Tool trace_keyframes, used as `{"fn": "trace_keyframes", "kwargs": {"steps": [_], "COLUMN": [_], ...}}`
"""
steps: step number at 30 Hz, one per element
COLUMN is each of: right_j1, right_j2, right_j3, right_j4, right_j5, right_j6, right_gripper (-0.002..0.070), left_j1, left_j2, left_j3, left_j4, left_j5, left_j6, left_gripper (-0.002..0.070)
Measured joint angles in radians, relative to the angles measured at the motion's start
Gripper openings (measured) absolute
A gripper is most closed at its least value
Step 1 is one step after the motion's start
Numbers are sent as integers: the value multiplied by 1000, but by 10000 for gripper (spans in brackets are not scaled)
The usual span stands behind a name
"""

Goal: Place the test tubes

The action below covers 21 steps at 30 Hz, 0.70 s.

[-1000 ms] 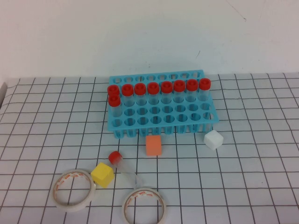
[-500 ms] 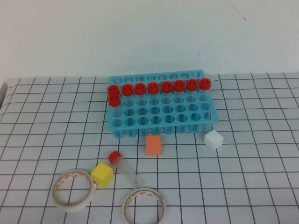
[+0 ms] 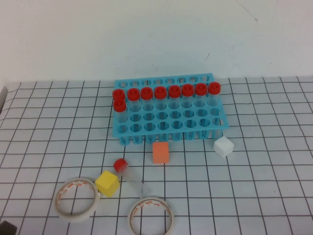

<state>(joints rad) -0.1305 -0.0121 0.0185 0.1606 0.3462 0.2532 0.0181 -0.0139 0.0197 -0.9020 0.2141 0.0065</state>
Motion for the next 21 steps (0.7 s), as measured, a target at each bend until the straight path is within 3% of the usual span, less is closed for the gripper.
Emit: {"fn": "trace_keyframes", "kwargs": {"steps": [2, 5, 10, 17, 21], "right_j1": [0, 0, 0, 0, 0], "right_j2": [0, 0, 0, 0, 0], "right_j3": [0, 6, 7, 7, 7], "right_j4": [200, 471, 592, 613, 613], "right_j5": [10, 28, 27, 23, 52], "right_j6": [38, 68, 61, 43, 34], "right_gripper": [-1, -1, -1, -1, -1], "left_j1": [0, 0, 0, 0, 0], "left_j2": [0, 0, 0, 0, 113], "left_j3": [0, 0, 0, -4, -111], "left_j4": [-201, -304, -391, -354, -167], "left_j5": [-26, -105, -156, -106, 72], "left_j6": [-32, 6, 43, 207, 378], "left_gripper": [-1, -1, -1, -1, -1]}}
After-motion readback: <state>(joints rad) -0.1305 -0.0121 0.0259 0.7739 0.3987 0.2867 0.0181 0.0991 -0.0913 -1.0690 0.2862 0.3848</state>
